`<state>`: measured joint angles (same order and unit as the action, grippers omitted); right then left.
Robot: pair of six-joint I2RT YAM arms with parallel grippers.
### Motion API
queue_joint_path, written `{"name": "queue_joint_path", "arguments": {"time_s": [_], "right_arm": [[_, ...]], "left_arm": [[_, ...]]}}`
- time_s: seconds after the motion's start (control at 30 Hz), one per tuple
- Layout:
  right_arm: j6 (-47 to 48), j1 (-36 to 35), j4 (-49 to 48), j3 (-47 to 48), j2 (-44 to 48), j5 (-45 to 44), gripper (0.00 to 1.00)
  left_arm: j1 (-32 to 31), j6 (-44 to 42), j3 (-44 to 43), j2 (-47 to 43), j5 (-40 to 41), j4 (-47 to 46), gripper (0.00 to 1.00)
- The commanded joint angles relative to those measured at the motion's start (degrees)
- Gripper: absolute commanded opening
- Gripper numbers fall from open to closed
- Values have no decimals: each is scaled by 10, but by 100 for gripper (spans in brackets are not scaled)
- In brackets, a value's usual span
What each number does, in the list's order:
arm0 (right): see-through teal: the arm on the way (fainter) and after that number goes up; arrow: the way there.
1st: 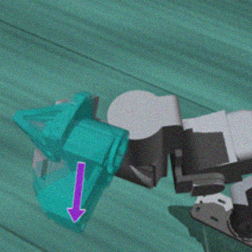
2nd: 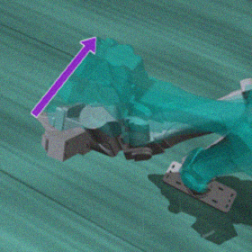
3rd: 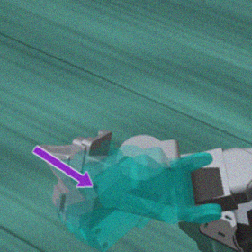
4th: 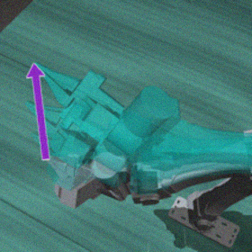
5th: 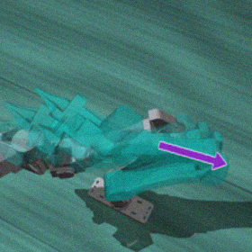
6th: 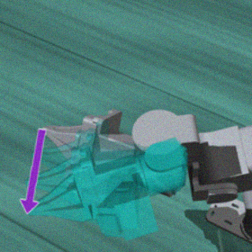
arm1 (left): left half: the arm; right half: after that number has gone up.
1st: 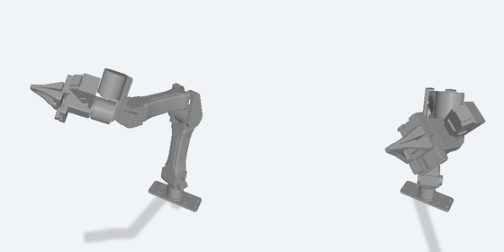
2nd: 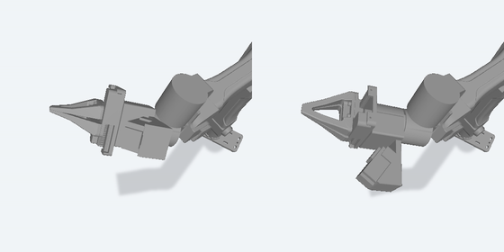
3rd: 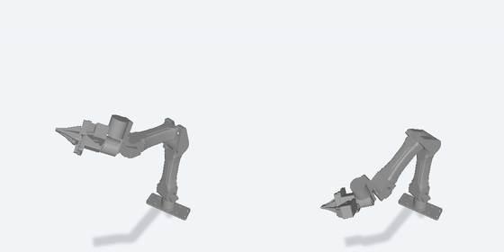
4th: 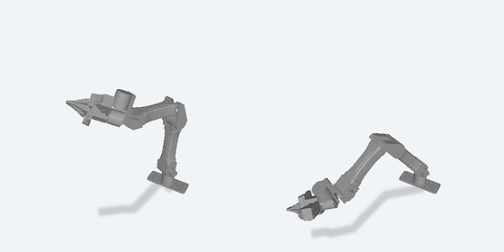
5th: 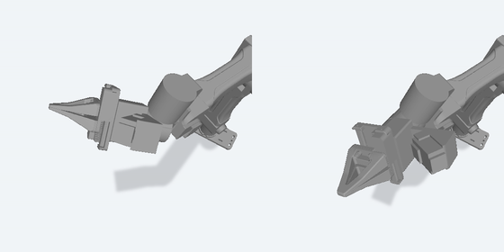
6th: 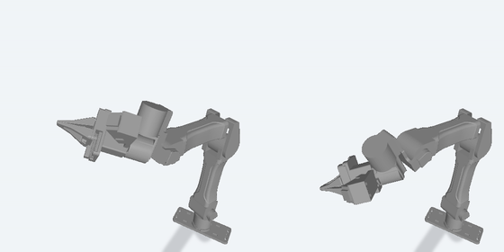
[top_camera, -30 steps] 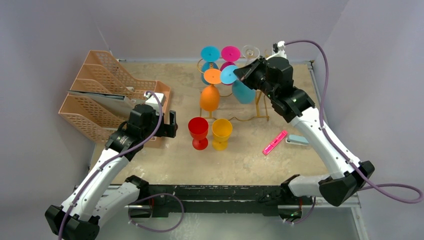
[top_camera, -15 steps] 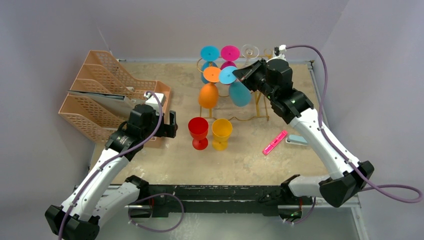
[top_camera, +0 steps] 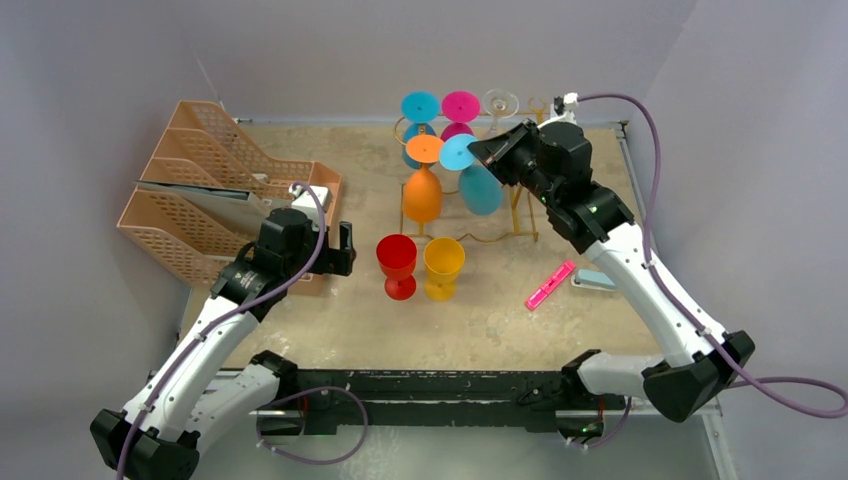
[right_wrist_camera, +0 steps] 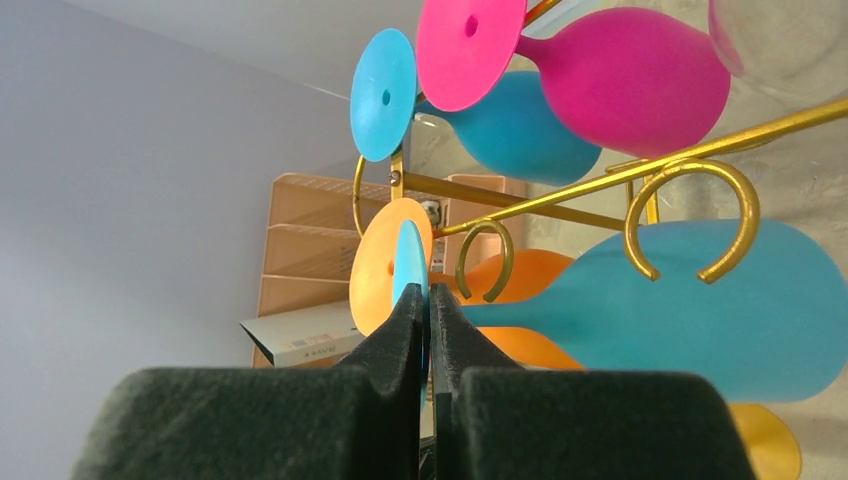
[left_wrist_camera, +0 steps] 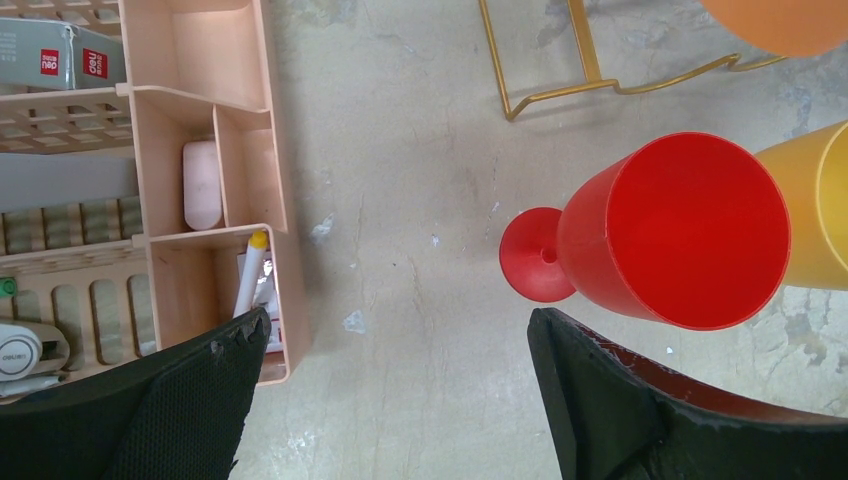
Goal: Take the wine glass off the wine glass rack
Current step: Pick up the wine glass from the wine rack.
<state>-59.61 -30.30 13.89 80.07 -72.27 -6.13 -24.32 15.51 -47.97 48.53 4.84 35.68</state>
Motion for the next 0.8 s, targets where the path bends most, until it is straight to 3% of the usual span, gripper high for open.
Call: {"name": "queue_joint_path", "arguments": {"time_s": [0.0, 0.37, 0.77], "right_arm": [[0, 0, -14, -3, 40, -35, 0], [-1, 0, 3, -3, 40, 51, 0], [53, 1, 25, -24, 83, 60, 0]], "left_arm": [[4, 8, -13, -6, 8, -3, 100], [4, 8, -12, -12, 12, -1, 100], [4, 12, -11, -24, 43, 4, 100]]}}
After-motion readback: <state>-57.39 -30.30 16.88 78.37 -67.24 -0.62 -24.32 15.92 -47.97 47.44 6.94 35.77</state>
